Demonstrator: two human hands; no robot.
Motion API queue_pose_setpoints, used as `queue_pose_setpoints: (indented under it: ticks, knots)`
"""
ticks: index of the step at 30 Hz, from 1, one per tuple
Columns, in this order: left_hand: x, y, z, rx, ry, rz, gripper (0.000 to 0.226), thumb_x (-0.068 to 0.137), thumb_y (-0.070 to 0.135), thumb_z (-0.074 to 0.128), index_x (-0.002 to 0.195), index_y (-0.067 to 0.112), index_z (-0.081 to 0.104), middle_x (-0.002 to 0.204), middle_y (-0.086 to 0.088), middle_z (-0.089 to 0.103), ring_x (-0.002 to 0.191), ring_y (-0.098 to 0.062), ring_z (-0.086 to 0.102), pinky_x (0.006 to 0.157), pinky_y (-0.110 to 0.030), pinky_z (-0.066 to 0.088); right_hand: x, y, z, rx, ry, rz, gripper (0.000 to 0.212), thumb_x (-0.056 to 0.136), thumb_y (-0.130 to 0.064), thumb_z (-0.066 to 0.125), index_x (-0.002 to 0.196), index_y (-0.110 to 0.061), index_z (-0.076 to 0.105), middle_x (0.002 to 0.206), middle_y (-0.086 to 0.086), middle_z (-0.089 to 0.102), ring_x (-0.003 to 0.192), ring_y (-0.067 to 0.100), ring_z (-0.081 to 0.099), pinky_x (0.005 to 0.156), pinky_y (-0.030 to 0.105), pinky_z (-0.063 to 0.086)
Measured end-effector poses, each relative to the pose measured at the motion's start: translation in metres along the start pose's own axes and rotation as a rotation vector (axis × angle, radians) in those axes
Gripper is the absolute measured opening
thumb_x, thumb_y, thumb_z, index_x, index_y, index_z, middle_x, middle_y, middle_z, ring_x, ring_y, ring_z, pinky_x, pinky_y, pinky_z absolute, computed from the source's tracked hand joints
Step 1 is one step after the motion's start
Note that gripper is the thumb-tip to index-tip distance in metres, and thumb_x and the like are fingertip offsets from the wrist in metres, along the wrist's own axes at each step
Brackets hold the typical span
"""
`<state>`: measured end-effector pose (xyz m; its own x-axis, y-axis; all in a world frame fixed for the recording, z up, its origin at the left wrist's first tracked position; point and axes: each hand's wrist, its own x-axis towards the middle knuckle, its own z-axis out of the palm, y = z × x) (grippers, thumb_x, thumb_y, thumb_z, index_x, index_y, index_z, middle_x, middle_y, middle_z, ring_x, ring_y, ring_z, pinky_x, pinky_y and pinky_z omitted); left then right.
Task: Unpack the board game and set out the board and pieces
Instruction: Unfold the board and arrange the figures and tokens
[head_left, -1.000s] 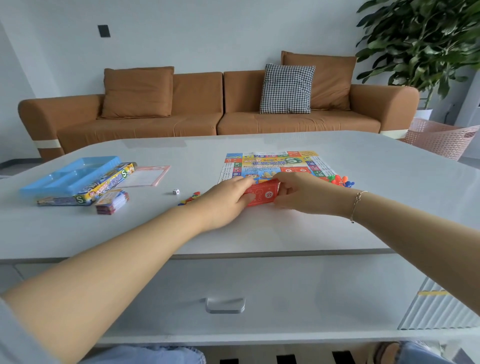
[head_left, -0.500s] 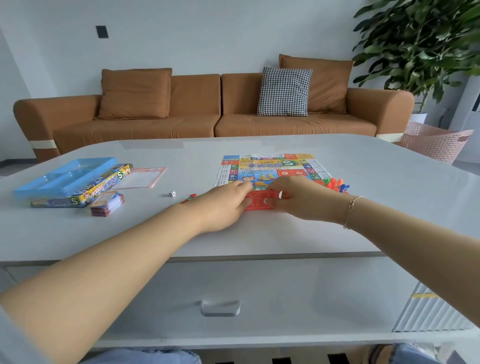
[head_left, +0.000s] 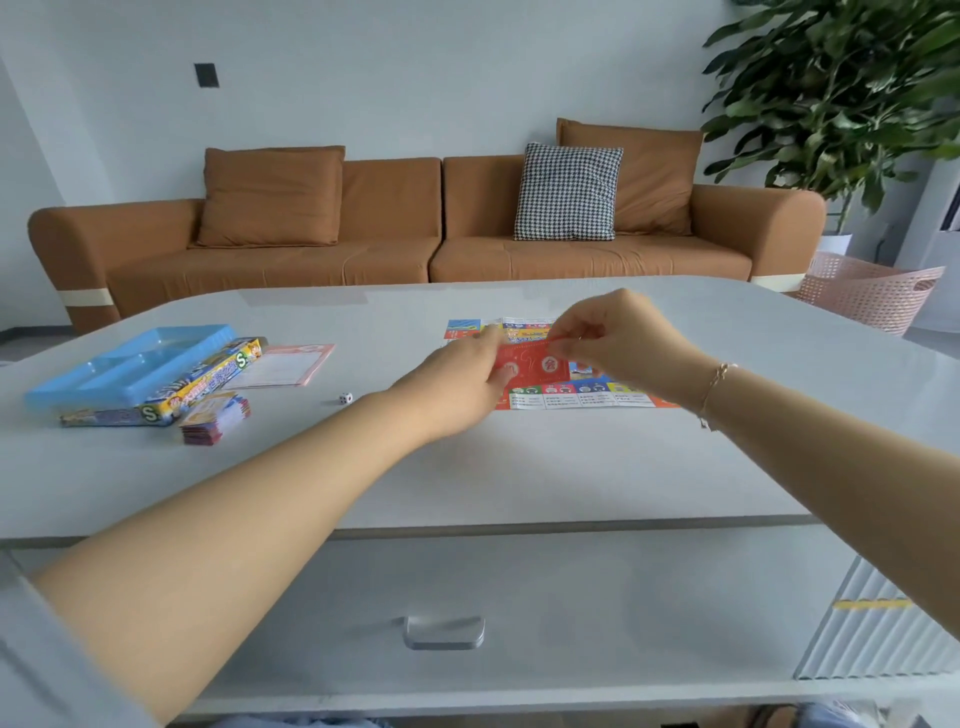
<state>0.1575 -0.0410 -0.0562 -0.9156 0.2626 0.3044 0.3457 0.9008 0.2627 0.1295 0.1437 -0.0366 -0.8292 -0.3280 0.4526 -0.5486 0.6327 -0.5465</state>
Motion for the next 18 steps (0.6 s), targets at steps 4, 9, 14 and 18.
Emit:
queue_pose_setpoints:
  ticks: [4,9,14,18]
  knots:
    - [0.021,-0.003,0.004,0.042,0.055,-0.111,0.050,0.096,0.025,0.044,0.142,0.013,0.027,0.134,-0.013,0.039,0.124,-0.030,0.041,0.101,-0.038,0.038,0.038,0.017,-0.025,-0.022,0.036,0.151,0.009,0.081,-0.008,0.068,0.088,-0.006,0.074,0.066,0.002,0.065,0.051,0.012,0.053,0.046,0.011,0.042]
    - [0.048,-0.004,0.023,0.143,-0.088,-0.071,0.045,0.098,0.030,0.039,0.142,0.022,0.035,0.146,-0.006,0.035,0.135,-0.028,0.032,0.107,-0.041,0.034,0.070,0.050,-0.032,-0.131,-0.130,0.361,0.018,0.083,-0.005,0.067,0.100,0.000,0.071,0.085,0.009,0.070,0.068,0.016,0.064,0.078,0.032,0.057]
    - [0.066,-0.008,0.038,0.117,-0.120,-0.058,0.041,0.099,0.037,0.033,0.138,0.031,0.042,0.146,0.001,0.038,0.134,-0.023,0.036,0.107,-0.040,0.035,0.086,0.080,-0.024,-0.118,-0.201,0.495,0.020,0.081,0.000,0.068,0.101,0.001,0.069,0.093,0.017,0.070,0.069,0.023,0.067,0.080,0.036,0.058]
    - [0.072,-0.015,0.046,0.127,-0.193,-0.043,0.038,0.096,0.035,0.037,0.131,0.030,0.051,0.132,-0.002,0.049,0.124,-0.026,0.045,0.102,-0.040,0.040,0.093,0.092,-0.017,-0.134,-0.256,0.513,0.023,0.082,0.003,0.067,0.104,0.006,0.067,0.092,0.022,0.070,0.063,0.025,0.065,0.066,0.033,0.059]
